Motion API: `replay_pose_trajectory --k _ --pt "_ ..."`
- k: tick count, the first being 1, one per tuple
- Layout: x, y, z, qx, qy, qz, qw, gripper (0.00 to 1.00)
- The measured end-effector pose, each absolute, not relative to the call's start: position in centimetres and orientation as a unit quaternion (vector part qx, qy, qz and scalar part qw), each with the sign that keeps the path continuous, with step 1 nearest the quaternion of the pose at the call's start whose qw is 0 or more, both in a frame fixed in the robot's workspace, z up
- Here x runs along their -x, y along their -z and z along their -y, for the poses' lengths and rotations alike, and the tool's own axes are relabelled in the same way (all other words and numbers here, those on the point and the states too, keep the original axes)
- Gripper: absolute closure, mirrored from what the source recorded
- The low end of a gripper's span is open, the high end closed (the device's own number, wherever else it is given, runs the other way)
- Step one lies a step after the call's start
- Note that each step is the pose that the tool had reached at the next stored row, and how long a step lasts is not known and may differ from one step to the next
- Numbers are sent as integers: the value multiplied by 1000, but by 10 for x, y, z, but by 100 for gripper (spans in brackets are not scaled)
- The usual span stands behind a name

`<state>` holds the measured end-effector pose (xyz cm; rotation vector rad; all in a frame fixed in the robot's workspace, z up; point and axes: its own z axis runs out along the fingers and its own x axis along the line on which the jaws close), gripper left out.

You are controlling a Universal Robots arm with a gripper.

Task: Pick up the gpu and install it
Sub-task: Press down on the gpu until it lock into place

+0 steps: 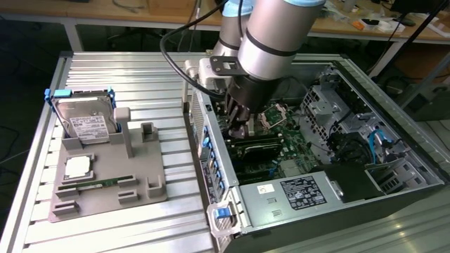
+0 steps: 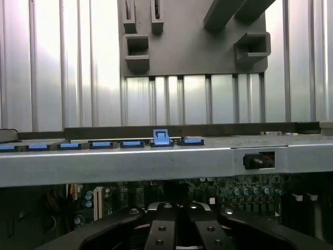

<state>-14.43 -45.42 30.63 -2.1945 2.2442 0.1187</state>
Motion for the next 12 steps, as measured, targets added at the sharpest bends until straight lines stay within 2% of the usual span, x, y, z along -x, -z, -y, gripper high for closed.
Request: replay_pose_trajectory --k 12 --pt "109 -301 454 699 -25 -714 13 89"
